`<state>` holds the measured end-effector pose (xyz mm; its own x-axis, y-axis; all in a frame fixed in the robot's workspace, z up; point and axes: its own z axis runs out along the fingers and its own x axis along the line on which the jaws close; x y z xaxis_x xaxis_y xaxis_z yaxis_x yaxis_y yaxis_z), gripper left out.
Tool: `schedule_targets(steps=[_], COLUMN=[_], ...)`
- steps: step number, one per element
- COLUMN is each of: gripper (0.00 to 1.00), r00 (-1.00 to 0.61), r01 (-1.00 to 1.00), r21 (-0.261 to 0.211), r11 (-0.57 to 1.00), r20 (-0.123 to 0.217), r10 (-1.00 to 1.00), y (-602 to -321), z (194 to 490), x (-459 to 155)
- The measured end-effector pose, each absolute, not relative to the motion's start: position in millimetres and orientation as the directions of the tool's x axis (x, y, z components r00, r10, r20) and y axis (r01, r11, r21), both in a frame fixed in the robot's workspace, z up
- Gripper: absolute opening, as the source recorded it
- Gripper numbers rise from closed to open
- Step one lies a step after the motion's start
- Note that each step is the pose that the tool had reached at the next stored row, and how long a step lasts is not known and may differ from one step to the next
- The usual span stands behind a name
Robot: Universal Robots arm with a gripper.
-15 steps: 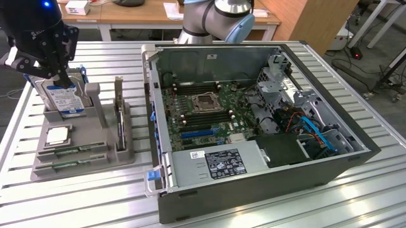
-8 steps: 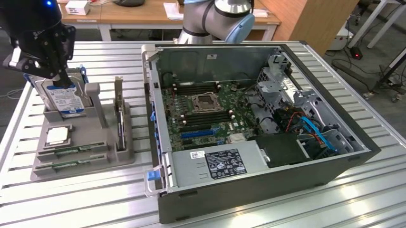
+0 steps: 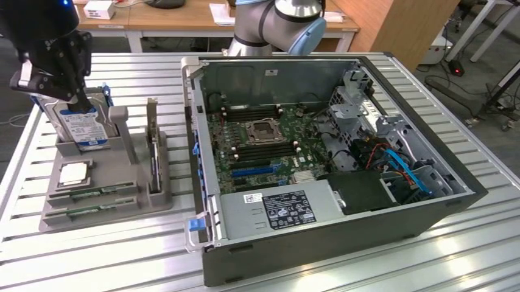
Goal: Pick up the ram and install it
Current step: 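Pick up the ram and move it above insertion slot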
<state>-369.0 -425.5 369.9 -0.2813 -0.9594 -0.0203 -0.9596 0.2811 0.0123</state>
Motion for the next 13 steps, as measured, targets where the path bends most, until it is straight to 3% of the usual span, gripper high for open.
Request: schedule_targets(steps=[13], gripper=[0.09], r00=[-0.076], r01=[-0.997], r21=[0.012], r11=[0.075], r20=[-0.019], r10=[-0.997], y=[-425.6], z=[369.3], x=[-369.0])
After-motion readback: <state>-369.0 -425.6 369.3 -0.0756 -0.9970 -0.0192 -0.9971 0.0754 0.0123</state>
